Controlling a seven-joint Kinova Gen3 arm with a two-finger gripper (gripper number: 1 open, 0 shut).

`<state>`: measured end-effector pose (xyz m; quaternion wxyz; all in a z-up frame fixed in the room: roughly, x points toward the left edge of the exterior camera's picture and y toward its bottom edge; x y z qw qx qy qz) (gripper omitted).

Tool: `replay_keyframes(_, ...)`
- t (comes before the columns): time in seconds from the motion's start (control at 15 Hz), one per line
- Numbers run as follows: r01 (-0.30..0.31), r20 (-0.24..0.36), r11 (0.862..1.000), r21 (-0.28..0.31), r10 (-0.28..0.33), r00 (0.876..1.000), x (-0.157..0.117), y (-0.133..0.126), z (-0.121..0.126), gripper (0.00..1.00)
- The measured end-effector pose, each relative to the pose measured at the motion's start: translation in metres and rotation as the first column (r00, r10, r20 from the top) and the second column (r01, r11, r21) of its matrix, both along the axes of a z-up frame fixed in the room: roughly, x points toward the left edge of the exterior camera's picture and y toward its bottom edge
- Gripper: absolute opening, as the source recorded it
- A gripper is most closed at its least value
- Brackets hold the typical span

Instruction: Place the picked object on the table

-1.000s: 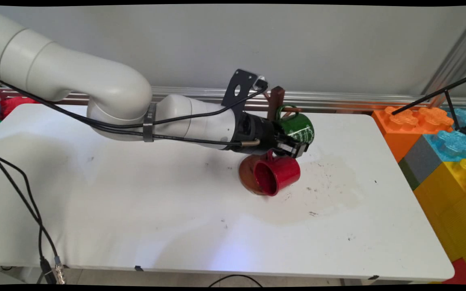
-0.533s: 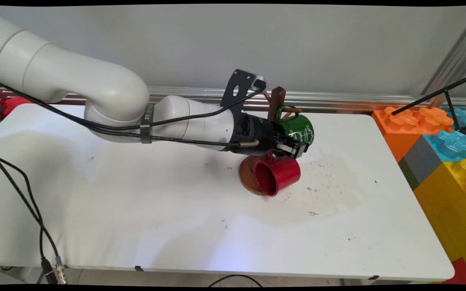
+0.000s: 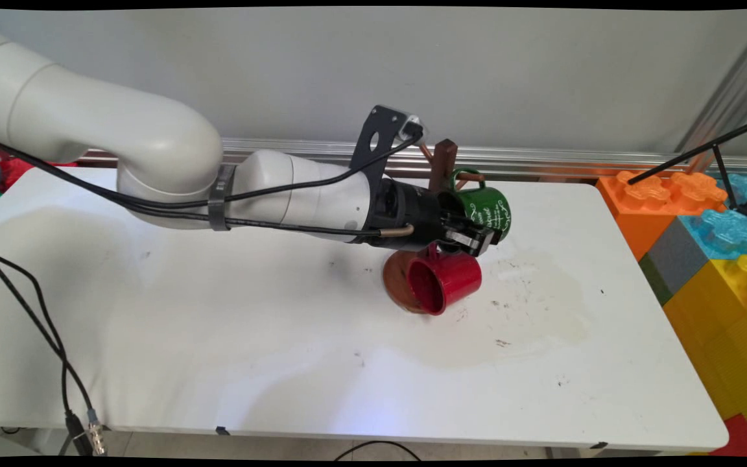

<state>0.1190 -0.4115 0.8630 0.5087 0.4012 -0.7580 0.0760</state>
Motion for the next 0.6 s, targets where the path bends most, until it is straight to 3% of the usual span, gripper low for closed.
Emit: replay_keyframes(0.6,0.034,-0.019,0.999,-0.025,-0.035,0.999,-0.004,0.011,0.017,0.00)
